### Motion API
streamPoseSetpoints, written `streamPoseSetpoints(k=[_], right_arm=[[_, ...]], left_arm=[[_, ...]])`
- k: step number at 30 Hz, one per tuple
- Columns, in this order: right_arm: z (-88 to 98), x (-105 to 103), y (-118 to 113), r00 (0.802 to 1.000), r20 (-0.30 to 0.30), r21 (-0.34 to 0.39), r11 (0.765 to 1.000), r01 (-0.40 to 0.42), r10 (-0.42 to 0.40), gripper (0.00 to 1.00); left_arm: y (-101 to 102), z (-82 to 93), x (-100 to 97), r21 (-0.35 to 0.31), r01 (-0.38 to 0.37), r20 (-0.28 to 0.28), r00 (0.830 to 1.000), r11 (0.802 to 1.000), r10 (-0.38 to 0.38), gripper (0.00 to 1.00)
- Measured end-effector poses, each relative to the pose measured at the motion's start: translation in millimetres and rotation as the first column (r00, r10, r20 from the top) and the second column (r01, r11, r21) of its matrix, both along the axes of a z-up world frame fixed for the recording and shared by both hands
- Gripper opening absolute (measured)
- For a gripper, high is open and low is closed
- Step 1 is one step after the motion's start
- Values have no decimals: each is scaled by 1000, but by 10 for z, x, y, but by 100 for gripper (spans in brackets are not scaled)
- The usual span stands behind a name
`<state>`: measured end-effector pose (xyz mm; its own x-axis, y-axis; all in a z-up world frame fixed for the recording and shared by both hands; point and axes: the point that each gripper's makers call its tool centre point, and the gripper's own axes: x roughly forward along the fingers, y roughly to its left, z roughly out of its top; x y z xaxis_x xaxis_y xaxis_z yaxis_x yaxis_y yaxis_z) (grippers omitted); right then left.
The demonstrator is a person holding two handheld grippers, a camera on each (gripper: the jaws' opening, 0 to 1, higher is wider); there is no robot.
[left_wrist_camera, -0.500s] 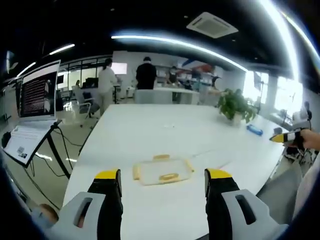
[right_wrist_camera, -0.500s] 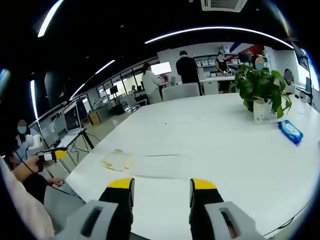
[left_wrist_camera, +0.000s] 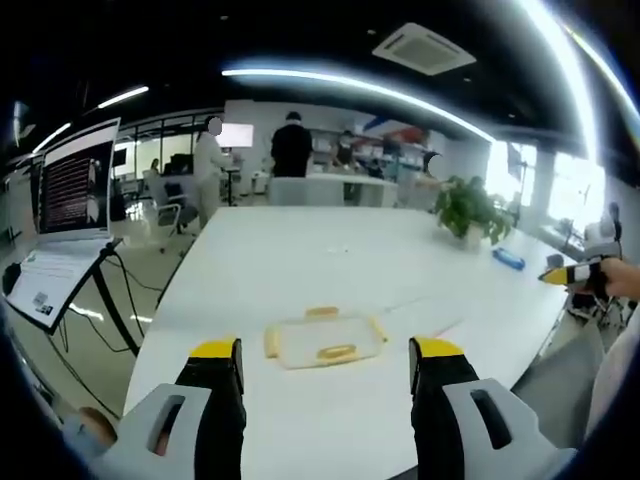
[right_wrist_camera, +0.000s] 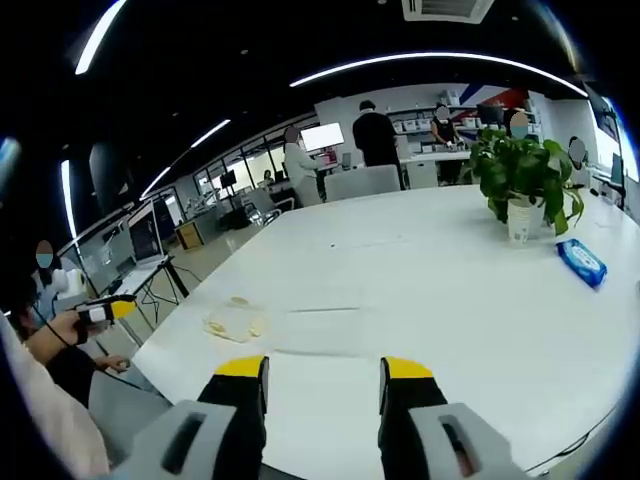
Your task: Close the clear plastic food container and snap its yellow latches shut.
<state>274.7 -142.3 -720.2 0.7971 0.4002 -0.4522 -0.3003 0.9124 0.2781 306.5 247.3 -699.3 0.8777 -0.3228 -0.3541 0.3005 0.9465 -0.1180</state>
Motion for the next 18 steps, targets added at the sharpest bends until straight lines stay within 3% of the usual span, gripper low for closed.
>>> streamPoseSetpoints(k=[18], right_arm=[[3, -6, 38, 1000, -6, -2, 1000, -8, 8, 43]], left_arm=[[-15, -39, 17, 17, 19, -10, 1000, 1000, -19, 66]])
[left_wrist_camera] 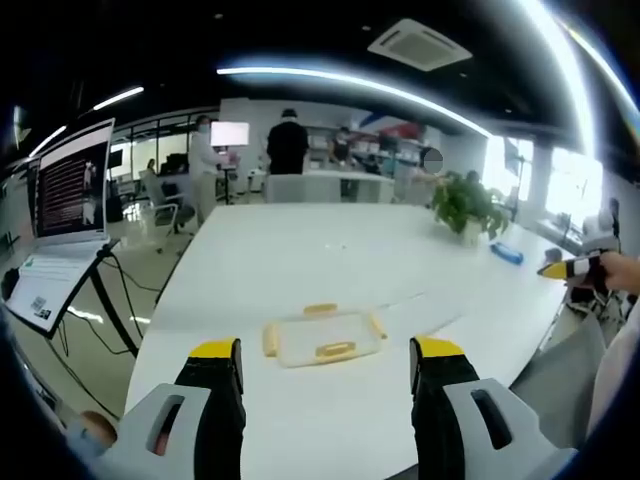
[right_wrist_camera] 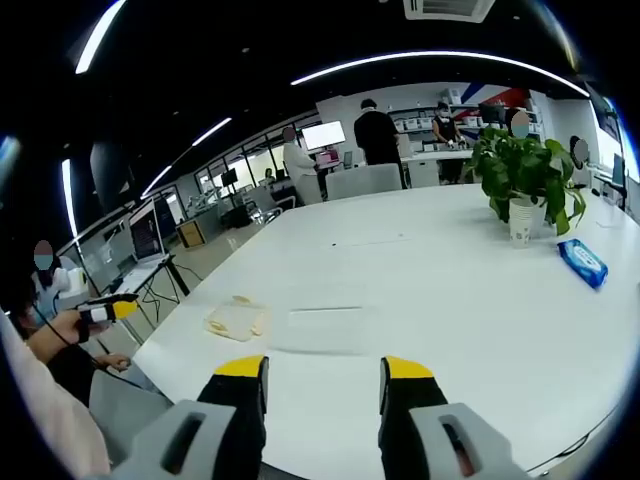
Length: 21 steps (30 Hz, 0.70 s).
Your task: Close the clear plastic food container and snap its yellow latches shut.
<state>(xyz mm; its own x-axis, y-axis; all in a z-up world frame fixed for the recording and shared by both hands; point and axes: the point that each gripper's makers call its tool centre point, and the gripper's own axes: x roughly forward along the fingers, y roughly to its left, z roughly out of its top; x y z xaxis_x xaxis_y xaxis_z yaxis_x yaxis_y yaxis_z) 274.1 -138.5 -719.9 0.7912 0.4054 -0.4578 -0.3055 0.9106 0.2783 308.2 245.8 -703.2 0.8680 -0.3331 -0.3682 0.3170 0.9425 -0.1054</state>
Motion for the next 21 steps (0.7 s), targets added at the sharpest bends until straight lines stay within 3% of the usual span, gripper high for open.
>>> streamPoseSetpoints(k=[21], right_arm=[[-104, 32, 35, 999, -37, -18, 999, -28, 27, 49]], left_arm=[[33, -73, 47, 23, 6, -28, 1000, 1000, -5, 69]])
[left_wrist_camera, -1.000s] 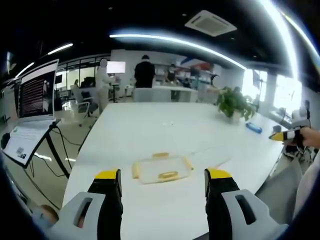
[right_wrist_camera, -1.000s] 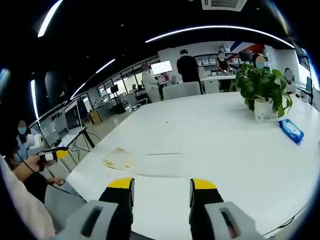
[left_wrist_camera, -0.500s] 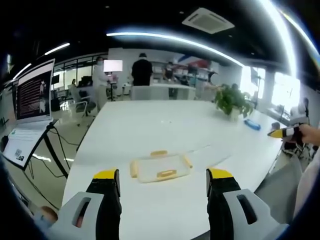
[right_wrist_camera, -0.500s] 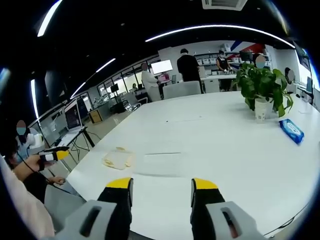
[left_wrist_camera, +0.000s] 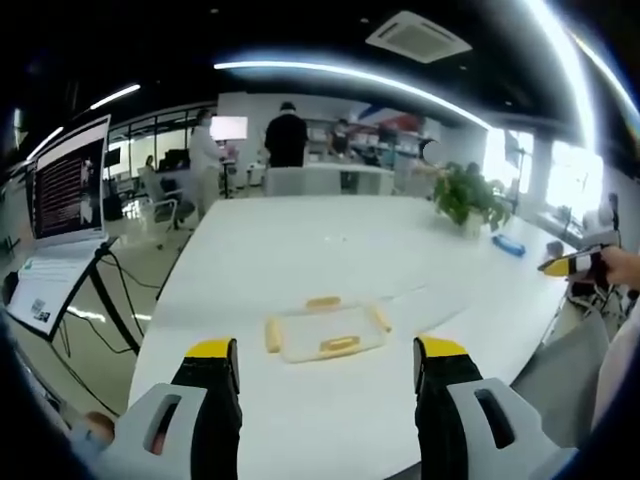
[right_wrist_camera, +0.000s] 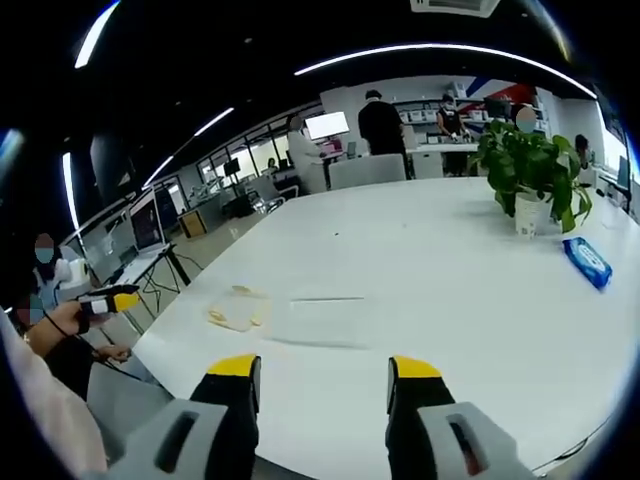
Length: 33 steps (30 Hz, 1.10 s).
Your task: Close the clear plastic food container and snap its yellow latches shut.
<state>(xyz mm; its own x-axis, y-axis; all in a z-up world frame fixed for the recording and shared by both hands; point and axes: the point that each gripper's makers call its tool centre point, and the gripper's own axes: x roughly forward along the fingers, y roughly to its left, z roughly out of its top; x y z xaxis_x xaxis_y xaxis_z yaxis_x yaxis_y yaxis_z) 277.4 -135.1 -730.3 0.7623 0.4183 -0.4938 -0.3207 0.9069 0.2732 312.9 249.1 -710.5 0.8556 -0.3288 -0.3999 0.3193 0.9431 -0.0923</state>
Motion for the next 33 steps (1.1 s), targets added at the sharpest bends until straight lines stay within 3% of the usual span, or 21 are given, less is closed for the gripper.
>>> streamPoseSetpoints(k=[23, 33], right_arm=[[-57, 161, 127, 999, -25, -2, 999, -40, 40, 49], [-66, 272, 169, 997, -34, -15, 998, -65, 64, 49]], left_arm=[[25, -107, 138, 13, 2, -32, 999, 1000, -1, 69], [41, -99, 318, 32, 25, -33, 999, 999, -24, 69]])
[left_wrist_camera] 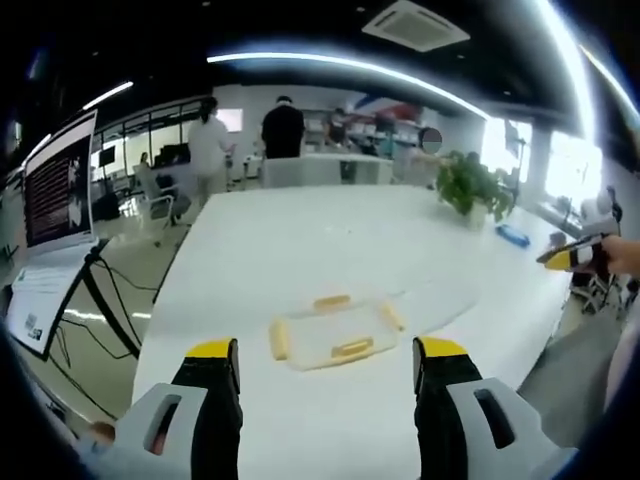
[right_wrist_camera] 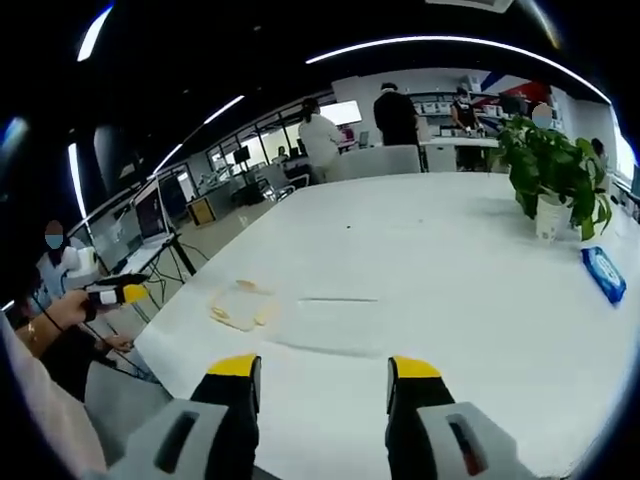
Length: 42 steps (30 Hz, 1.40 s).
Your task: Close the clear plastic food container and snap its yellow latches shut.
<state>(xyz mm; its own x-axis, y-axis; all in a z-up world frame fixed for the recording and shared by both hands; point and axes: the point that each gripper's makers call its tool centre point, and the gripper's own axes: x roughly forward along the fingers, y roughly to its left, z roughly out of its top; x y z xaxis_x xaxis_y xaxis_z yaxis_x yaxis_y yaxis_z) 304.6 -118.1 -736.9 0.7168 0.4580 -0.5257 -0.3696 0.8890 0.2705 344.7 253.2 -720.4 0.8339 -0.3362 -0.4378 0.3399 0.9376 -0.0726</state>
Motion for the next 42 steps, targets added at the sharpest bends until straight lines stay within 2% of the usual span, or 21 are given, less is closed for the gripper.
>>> streamPoseSetpoints(k=[26, 42], right_arm=[[45, 389, 269, 997, 22, 2, 997, -75, 75, 49], [42, 590, 511, 982, 32, -33, 982, -185, 186, 49]], left_arm=[[-164, -45, 302, 37, 97, -15, 995, 995, -97, 69], [-204, -95, 429, 89, 172, -31, 985, 981, -170, 69]])
